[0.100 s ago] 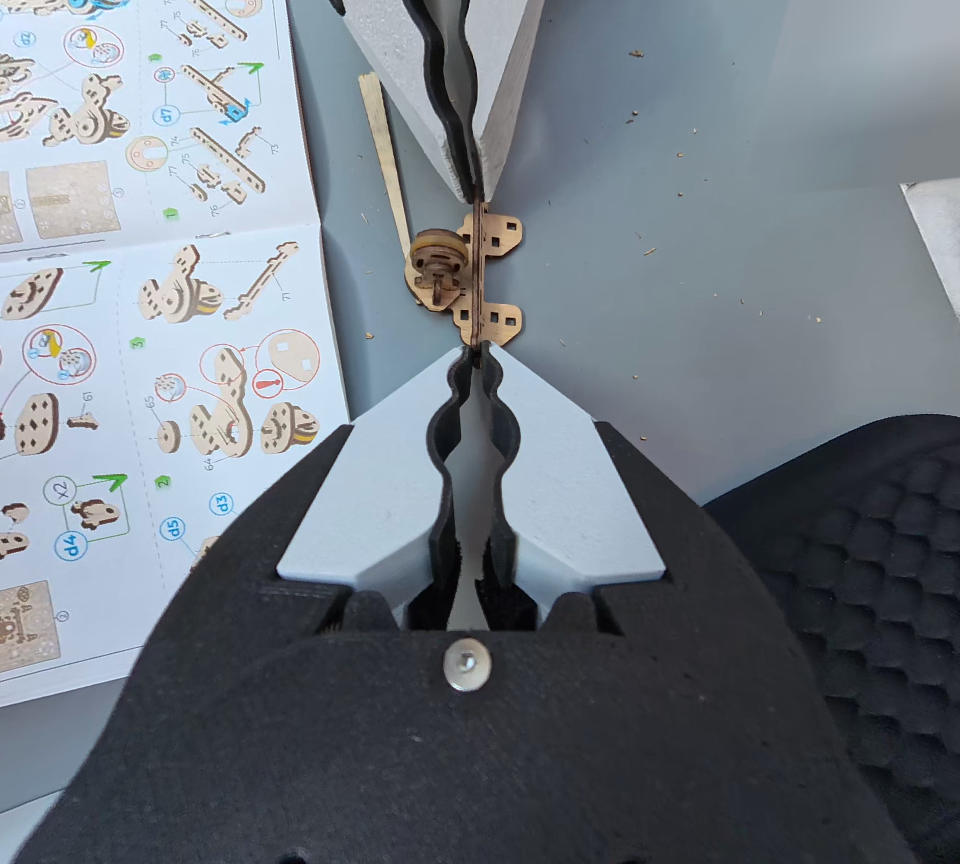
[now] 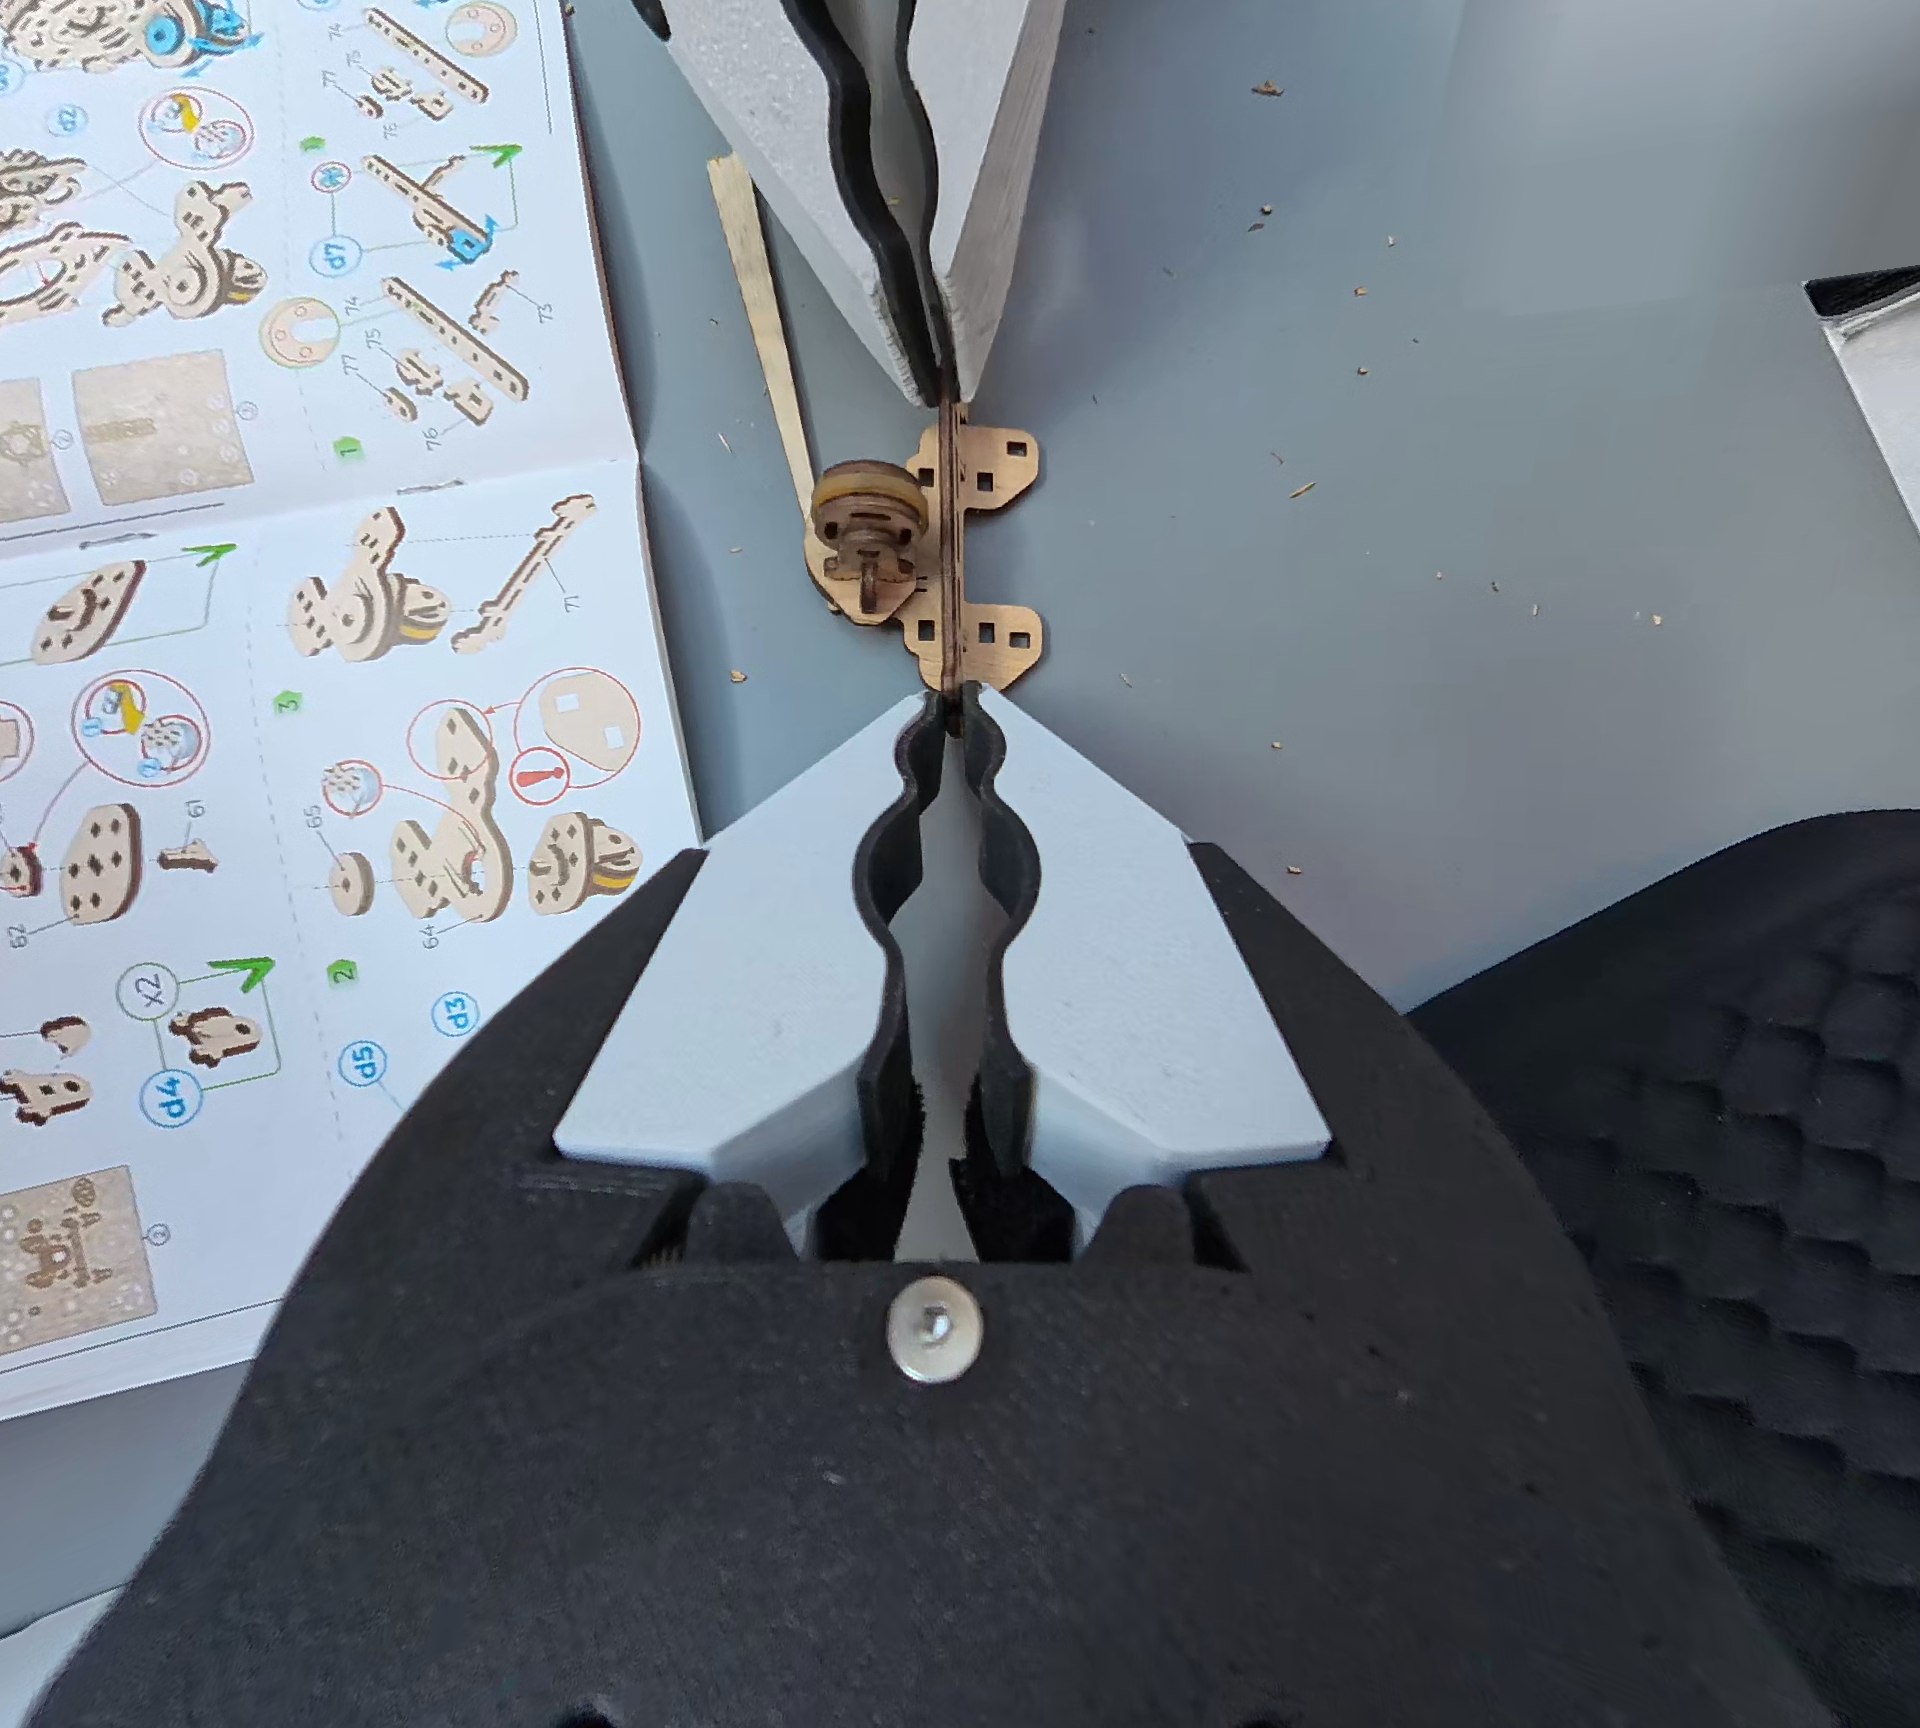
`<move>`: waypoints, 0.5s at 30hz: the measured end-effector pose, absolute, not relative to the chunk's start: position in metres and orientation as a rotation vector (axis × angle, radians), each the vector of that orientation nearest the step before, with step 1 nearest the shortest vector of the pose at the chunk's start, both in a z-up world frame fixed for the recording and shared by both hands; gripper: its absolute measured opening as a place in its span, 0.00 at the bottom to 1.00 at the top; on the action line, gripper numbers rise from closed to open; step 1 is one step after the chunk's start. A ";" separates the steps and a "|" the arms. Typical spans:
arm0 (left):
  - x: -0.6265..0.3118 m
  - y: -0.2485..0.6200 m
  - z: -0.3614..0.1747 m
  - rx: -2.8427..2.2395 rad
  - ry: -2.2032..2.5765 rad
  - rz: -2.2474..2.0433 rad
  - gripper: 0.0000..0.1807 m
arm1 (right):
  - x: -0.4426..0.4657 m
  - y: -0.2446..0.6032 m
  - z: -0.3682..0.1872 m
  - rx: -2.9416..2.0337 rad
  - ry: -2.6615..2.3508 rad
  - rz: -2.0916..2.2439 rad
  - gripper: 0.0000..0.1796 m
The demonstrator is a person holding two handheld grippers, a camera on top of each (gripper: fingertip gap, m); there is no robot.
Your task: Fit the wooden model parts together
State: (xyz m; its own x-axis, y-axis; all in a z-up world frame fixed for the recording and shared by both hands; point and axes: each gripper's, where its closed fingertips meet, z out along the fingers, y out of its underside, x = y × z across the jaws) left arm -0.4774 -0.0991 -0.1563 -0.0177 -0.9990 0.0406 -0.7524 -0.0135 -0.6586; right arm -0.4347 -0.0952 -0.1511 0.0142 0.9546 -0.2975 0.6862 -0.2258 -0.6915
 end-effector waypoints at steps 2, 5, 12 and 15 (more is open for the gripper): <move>-0.477 -0.099 -0.156 -1.790 1.832 -0.703 0.01 | -0.435 -0.095 -0.151 -1.934 -1.689 1.034 0.01; -0.478 -0.100 -0.157 -1.763 1.845 -0.662 0.01 | -0.435 -0.096 -0.150 -1.902 -1.713 0.992 0.01; -0.478 -0.101 -0.157 -1.725 1.826 -0.604 0.01 | -0.434 -0.097 -0.151 -1.842 -1.756 0.884 0.02; -0.477 -0.101 -0.157 -1.721 1.829 -0.589 0.01 | -0.434 -0.098 -0.152 -1.813 -1.768 0.838 0.02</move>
State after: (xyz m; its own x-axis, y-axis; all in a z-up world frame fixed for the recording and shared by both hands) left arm -0.4775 -0.1009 -0.1570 -0.0241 -0.9951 -0.0963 -0.7515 0.0815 -0.6546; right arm -0.4340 -0.0980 -0.1515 -0.0163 0.9948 -0.1009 0.7079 -0.0598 -0.7038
